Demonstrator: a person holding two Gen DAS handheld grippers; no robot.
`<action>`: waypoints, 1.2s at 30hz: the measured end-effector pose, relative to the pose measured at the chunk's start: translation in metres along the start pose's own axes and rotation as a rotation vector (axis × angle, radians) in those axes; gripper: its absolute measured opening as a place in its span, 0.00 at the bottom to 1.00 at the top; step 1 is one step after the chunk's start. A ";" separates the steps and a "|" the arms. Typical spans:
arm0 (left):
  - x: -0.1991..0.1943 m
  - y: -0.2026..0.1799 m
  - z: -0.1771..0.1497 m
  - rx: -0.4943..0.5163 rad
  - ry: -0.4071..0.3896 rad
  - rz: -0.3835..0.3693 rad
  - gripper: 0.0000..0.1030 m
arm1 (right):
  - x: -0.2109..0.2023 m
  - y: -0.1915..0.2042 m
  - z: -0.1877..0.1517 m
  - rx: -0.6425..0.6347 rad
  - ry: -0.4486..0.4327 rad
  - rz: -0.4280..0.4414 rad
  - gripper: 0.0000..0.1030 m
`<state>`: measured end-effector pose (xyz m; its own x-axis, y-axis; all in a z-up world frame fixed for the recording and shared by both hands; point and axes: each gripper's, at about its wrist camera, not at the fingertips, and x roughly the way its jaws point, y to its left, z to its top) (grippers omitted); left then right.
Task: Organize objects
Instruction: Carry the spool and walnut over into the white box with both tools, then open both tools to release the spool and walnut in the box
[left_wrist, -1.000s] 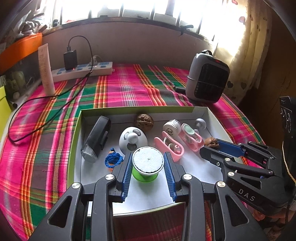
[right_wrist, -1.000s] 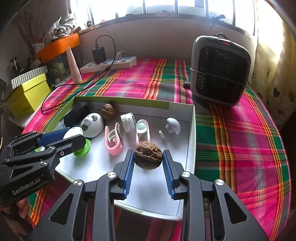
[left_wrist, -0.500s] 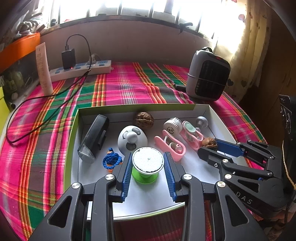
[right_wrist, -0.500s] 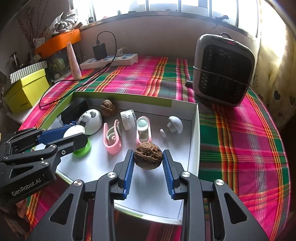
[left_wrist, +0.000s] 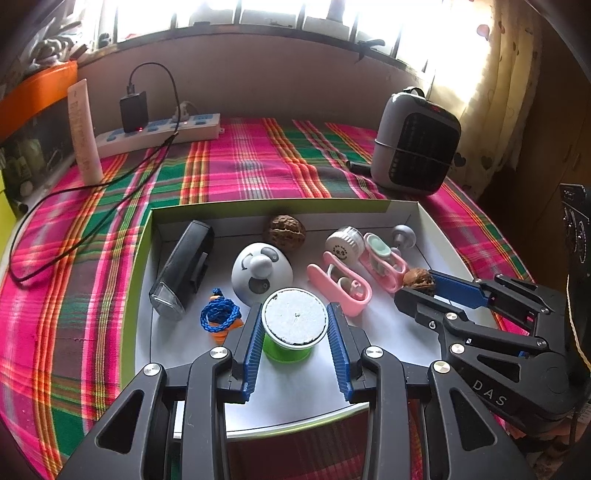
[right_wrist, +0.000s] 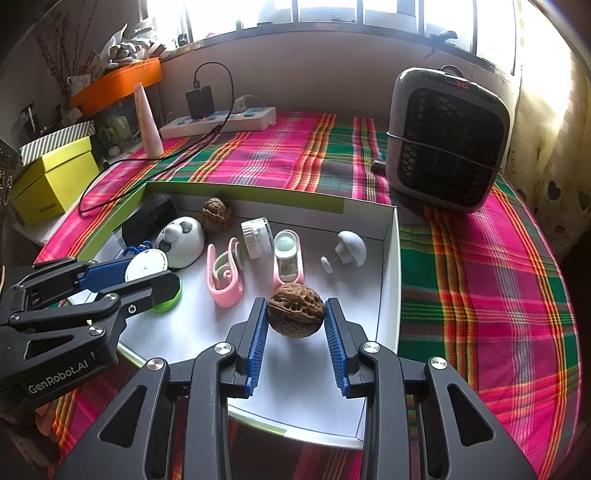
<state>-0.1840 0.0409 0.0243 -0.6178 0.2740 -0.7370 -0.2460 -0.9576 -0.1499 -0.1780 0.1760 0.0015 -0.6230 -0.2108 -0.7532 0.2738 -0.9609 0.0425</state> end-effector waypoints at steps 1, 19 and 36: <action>0.000 0.000 0.000 -0.001 0.001 0.001 0.31 | 0.000 0.000 0.000 -0.001 0.000 -0.001 0.32; 0.001 -0.001 -0.001 0.002 0.006 -0.007 0.32 | 0.001 0.002 0.000 -0.006 -0.001 -0.011 0.32; 0.001 -0.001 -0.001 0.002 0.004 -0.007 0.40 | 0.000 0.003 -0.002 -0.011 0.002 -0.014 0.33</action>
<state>-0.1831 0.0422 0.0232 -0.6133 0.2805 -0.7384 -0.2519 -0.9555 -0.1538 -0.1757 0.1735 0.0000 -0.6257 -0.1969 -0.7548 0.2732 -0.9616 0.0244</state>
